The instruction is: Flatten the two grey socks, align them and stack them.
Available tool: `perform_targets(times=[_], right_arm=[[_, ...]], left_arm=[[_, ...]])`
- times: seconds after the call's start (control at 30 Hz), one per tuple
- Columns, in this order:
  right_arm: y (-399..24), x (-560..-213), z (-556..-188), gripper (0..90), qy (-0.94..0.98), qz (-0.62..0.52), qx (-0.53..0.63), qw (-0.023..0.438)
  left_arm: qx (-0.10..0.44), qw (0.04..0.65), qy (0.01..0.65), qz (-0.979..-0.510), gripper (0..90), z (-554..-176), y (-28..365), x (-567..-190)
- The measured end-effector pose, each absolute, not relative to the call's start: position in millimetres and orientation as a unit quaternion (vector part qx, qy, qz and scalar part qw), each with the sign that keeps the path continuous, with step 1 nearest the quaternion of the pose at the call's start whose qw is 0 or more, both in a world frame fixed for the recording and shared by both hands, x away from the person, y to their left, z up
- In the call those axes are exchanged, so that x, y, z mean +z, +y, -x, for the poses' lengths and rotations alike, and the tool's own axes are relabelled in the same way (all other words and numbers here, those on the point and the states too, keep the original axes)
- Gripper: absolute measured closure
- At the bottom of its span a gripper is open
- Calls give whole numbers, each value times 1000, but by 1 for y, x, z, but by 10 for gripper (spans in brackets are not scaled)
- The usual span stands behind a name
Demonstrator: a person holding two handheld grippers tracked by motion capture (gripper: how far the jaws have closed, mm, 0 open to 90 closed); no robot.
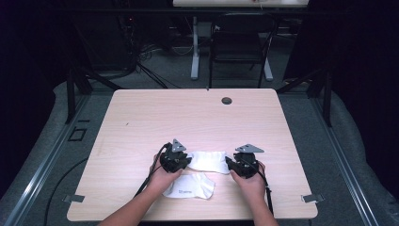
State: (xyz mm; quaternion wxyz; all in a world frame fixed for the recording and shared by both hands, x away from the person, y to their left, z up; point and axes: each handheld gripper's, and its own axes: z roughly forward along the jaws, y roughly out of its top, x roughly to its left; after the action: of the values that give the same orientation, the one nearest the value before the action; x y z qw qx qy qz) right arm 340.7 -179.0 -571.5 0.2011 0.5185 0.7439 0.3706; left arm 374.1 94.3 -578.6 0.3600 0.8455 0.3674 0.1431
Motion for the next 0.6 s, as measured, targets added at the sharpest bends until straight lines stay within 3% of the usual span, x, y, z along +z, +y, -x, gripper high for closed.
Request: perform_targets(times=[0.1,0.3,0.6], right_arm=[[-176,-577,-343,592,753,-515,356,203],[-173,-582,-345,609,763,-505,348,203],[-171,-580,-344,851,767,-500,356,186]], left_arm=[[142,365,371,-842,816,-375,96,-579],[143,367,372,-841,860,-373,95,-580],[130,370,381,-837,872,-376,98,-579]])
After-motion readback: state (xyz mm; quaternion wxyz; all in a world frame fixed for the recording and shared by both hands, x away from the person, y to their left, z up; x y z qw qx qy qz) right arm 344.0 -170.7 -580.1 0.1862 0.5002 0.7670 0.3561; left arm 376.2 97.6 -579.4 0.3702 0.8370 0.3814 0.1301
